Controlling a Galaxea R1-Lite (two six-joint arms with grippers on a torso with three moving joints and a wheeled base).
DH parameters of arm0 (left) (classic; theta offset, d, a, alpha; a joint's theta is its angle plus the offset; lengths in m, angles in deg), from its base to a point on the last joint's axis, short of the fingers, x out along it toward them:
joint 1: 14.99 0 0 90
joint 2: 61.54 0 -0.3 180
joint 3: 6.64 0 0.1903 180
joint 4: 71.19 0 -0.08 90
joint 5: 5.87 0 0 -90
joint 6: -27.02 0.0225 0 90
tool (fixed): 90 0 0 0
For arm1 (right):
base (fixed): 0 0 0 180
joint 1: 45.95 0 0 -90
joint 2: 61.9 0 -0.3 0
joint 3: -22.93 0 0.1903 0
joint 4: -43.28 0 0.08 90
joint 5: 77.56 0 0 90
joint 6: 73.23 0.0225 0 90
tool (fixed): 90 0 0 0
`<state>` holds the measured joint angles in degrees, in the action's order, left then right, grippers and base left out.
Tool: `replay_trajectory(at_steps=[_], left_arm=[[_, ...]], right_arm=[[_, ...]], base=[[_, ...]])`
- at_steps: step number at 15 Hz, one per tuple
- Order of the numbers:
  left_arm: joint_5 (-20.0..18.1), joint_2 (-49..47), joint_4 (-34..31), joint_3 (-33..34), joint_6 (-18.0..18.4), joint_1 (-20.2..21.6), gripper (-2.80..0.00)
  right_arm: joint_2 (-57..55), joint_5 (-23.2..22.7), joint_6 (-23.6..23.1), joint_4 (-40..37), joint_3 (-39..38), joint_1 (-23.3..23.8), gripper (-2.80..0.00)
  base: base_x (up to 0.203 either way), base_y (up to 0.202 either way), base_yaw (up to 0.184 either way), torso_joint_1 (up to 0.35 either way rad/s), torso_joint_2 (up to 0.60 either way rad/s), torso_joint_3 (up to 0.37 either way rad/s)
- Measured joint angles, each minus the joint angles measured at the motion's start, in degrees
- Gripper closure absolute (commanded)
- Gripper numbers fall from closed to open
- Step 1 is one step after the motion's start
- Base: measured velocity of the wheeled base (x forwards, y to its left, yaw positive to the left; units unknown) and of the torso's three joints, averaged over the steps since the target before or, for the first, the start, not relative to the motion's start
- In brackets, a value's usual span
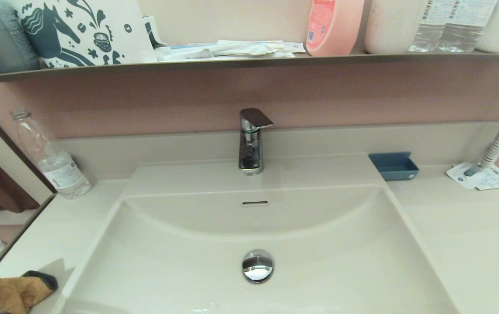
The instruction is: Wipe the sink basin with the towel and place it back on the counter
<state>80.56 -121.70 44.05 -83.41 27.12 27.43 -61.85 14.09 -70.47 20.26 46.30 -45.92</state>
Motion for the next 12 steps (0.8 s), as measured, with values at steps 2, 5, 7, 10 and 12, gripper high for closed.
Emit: replay_trajectory(at_steps=[2, 5, 7, 10, 12], left_arm=[[0.5, 0.1, 0.0, 0.0, 0.0, 0.2, -2.8], [1.1, 0.2, 0.1, 0.0, 0.2, 0.1, -2.8], [0.7, 0.2, 0.3, 0.0, 1.1, -1.9, -2.8], [0.1, 0.3, 1.8, -0.2, 0.8, -10.4, -2.8], [0.2, 0.3, 4.7, -0.3, -1.2, -18.2, -2.8]], right_arm=[[0.0, 0.0, 0.0, 0.0, 0.0, 0.0, 0.0], [0.0, 0.0, 0.0, 0.0, 0.0, 0.0, 0.0], [0.0, 0.0, 0.0, 0.0, 0.0, 0.0, 0.0], [0.0, 0.0, 0.0, 0.0, 0.0, 0.0, 0.0], [0.0, 0.0, 0.0, 0.0, 0.0, 0.0, 0.0]], base=[[0.0, 0.0, 0.0, 0.0, 0.0, 0.0], [0.0, 0.0, 0.0, 0.0, 0.0, 0.0], [0.0, 0.0, 0.0, 0.0, 0.0, 0.0], [0.0, 0.0, 0.0, 0.0, 0.0, 0.0], [0.0, 0.0, 0.0, 0.0, 0.0, 0.0]])
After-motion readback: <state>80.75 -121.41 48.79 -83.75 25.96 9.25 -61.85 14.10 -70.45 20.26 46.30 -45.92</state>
